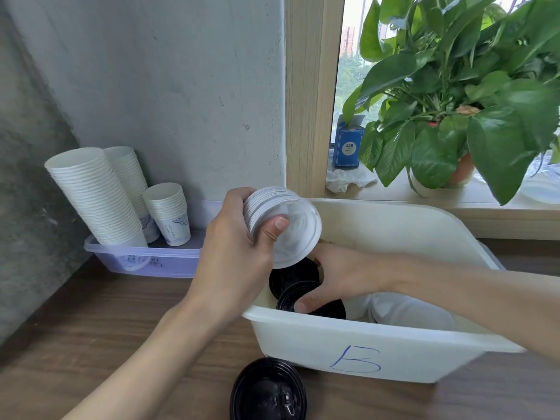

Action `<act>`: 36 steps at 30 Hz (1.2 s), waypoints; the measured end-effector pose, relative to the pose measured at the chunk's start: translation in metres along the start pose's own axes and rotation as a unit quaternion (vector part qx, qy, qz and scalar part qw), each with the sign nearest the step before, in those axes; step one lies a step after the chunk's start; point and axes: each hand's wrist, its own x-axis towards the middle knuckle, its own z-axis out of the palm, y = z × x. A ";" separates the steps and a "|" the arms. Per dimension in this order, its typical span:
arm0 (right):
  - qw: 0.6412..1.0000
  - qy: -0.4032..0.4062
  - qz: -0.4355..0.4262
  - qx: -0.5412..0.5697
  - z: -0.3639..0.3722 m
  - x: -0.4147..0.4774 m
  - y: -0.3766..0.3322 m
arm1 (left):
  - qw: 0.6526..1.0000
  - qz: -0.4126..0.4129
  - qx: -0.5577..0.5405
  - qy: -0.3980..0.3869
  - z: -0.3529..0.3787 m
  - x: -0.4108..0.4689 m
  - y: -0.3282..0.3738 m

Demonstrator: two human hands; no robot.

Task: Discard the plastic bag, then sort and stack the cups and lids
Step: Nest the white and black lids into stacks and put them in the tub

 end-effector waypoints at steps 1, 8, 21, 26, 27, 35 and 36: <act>1.000 0.005 0.002 0.003 0.000 0.000 -0.001 | 1.000 0.000 -0.001 0.000 0.000 0.000 0.000; 0.998 0.012 0.062 -0.002 -0.005 -0.005 0.000 | 0.996 -0.002 -0.033 0.081 0.000 -0.002 -0.003; 0.996 -0.074 0.034 0.044 0.000 -0.013 -0.010 | 0.994 0.000 -0.036 0.100 0.001 -0.003 -0.002; 0.993 -0.078 0.049 0.069 0.000 -0.013 -0.011 | 0.995 0.002 -0.030 0.100 0.001 -0.003 -0.004; 0.993 -0.080 0.050 0.067 -0.001 -0.013 -0.010 | 0.995 0.002 -0.030 0.099 0.001 -0.003 -0.004; 0.993 -0.075 0.092 0.020 -0.011 -0.015 -0.015 | 0.995 0.002 -0.022 0.096 0.001 -0.002 -0.006; 0.993 -0.071 0.092 0.020 -0.012 -0.015 -0.016 | 0.995 0.003 -0.020 0.096 0.001 -0.002 -0.006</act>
